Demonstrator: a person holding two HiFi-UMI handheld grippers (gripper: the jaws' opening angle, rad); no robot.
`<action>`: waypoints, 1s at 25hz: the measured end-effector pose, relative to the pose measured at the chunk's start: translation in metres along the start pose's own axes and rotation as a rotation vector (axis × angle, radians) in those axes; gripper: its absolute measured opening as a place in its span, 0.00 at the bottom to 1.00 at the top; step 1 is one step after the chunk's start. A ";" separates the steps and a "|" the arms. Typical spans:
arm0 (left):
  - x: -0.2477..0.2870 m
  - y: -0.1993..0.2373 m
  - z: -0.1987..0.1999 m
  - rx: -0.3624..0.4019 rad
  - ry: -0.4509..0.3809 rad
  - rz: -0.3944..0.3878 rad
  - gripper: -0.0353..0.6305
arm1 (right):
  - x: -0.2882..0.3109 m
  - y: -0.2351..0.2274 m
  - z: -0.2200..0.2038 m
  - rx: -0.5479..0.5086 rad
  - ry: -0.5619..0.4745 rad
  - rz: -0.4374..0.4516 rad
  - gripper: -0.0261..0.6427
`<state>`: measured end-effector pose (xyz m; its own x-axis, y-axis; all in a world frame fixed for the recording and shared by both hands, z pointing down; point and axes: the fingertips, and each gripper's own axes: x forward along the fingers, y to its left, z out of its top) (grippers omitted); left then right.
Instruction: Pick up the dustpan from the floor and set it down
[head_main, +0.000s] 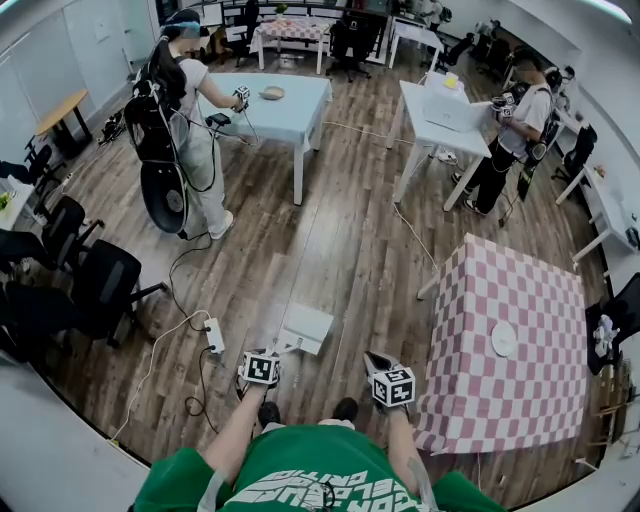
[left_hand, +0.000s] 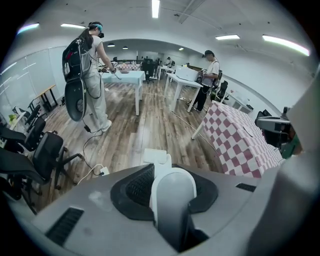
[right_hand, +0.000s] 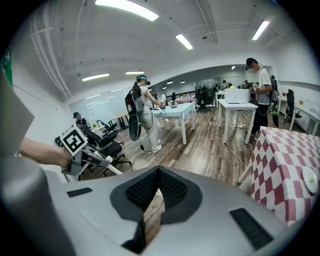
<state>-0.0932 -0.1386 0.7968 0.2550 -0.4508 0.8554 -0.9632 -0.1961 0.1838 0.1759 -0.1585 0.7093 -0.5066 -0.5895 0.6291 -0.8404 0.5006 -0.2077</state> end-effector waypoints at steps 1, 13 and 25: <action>0.004 0.001 -0.004 0.000 0.010 0.002 0.21 | 0.000 0.000 -0.001 -0.001 0.000 0.000 0.05; 0.067 0.020 -0.034 0.025 0.116 0.009 0.21 | 0.006 -0.003 0.000 -0.004 0.017 -0.001 0.05; 0.104 0.034 -0.045 0.058 0.201 0.018 0.21 | 0.014 -0.006 -0.005 -0.008 0.044 -0.007 0.05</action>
<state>-0.1030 -0.1526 0.9140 0.2106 -0.2733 0.9386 -0.9593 -0.2423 0.1446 0.1752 -0.1665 0.7233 -0.4920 -0.5645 0.6627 -0.8420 0.5022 -0.1972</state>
